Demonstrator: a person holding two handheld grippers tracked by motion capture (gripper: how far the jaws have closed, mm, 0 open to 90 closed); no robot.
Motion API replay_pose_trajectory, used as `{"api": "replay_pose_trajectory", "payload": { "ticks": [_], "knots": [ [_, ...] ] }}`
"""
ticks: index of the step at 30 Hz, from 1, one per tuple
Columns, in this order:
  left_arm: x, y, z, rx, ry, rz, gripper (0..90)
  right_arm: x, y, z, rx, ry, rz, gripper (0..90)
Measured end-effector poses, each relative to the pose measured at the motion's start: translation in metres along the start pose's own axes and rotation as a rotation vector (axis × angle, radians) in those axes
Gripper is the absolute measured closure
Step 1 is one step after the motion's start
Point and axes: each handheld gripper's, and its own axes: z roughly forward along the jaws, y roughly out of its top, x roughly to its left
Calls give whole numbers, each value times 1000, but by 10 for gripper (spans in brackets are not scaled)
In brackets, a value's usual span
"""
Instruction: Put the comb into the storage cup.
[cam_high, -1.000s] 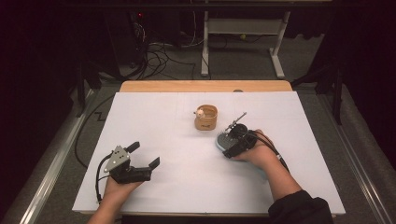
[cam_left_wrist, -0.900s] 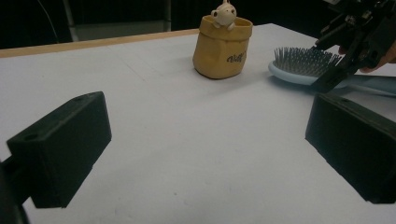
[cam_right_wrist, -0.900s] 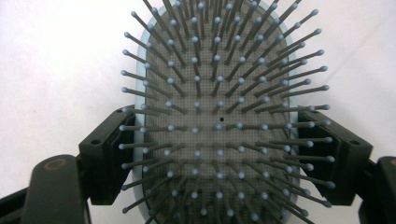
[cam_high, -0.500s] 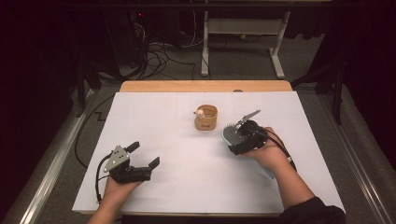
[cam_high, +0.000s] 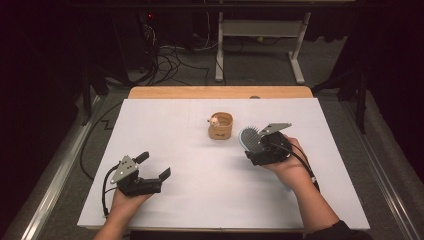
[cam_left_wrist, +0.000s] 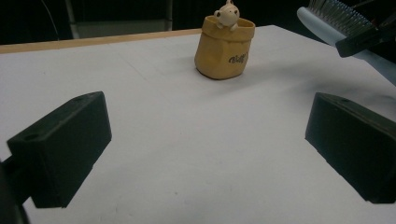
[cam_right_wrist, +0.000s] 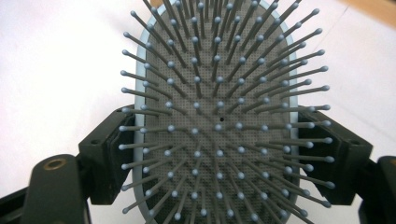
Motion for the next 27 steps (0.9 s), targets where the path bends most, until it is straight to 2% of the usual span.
{"api": "replay_pose_trajectory", "payload": {
  "ticks": [2,3,4,5,9,10,12,15,27],
  "knots": [
    [0,0,0,1,-1,-1,10,1,-1,-2,-37,-11,9,208],
    [0,0,0,1,-1,-1,10,1,-1,-2,-37,-11,9,208],
    [-1,0,0,2,-3,1,10,2,-2,-6,-70,-18,21,208],
    [-1,0,0,4,-3,4,10,2,-2,-6,-70,-18,21,208],
    [-1,0,0,0,-2,1,10,3,-4,-12,-138,-35,28,208],
    [-2,0,0,-3,0,1,14,2,-5,-16,-169,-39,32,207],
    [-2,0,0,-3,1,2,14,2,-5,-17,-185,-41,37,207],
    [-3,0,0,-3,-2,3,14,3,-8,-22,-241,-48,54,208],
    [-4,1,0,-2,-11,6,13,8,-16,-22,-351,-52,84,207]
  ]
}}
